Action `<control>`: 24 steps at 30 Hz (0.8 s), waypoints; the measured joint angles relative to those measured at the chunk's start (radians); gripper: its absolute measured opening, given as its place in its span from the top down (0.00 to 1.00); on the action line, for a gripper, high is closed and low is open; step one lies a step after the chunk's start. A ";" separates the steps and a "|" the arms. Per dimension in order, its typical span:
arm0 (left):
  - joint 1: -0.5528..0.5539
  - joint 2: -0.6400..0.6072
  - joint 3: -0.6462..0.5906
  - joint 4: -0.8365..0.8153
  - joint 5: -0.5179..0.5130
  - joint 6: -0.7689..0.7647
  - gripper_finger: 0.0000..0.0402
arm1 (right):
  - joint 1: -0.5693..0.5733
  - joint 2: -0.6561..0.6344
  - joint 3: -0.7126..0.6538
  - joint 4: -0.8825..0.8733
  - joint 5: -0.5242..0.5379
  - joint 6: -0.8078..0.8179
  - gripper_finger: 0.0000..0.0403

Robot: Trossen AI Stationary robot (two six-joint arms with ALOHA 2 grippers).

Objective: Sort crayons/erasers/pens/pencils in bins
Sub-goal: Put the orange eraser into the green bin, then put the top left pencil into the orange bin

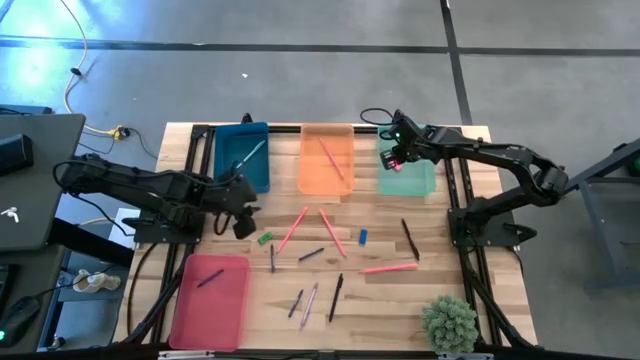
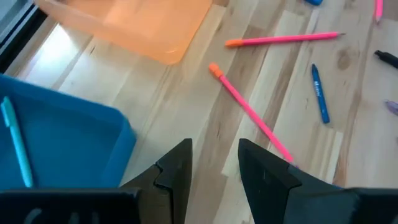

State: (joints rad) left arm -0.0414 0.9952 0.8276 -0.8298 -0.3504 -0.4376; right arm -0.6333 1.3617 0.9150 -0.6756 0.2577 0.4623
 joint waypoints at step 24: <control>0.063 0.322 0.000 0.315 0.134 -0.017 0.57 | -0.002 0.000 0.000 0.041 0.079 -0.129 0.55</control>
State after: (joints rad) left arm 0.0214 1.3176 0.8280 -0.5144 -0.2162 -0.4547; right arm -0.6353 1.3617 0.9150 -0.6349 0.3367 0.3332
